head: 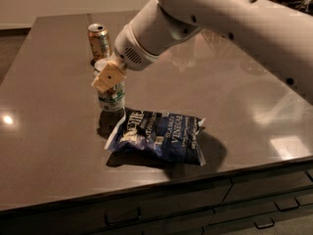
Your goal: Move 7up can near blue chip bag
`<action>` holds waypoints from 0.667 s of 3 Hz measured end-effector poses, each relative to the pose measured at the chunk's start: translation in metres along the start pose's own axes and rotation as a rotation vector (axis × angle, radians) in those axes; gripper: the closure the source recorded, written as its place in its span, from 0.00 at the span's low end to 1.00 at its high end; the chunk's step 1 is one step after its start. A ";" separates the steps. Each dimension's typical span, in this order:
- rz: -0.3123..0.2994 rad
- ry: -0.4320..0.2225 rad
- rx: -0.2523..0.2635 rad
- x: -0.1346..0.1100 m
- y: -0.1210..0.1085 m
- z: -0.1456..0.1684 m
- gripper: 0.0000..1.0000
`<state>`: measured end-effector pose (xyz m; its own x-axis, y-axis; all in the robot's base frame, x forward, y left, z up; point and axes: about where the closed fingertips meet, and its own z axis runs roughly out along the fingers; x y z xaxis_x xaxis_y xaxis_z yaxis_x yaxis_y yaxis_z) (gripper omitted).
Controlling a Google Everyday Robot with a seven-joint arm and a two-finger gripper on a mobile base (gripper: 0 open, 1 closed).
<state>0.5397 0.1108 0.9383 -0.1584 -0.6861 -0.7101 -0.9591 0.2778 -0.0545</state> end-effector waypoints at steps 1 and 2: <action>-0.002 -0.007 -0.007 0.014 0.006 -0.007 0.60; -0.015 -0.006 -0.030 0.022 0.017 -0.008 0.35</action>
Offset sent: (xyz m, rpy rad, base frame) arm -0.0320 -0.0226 -0.0209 0.0098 0.0216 0.0556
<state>0.5183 0.0949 0.9268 -0.1424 -0.6859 -0.7137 -0.9680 0.2470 -0.0443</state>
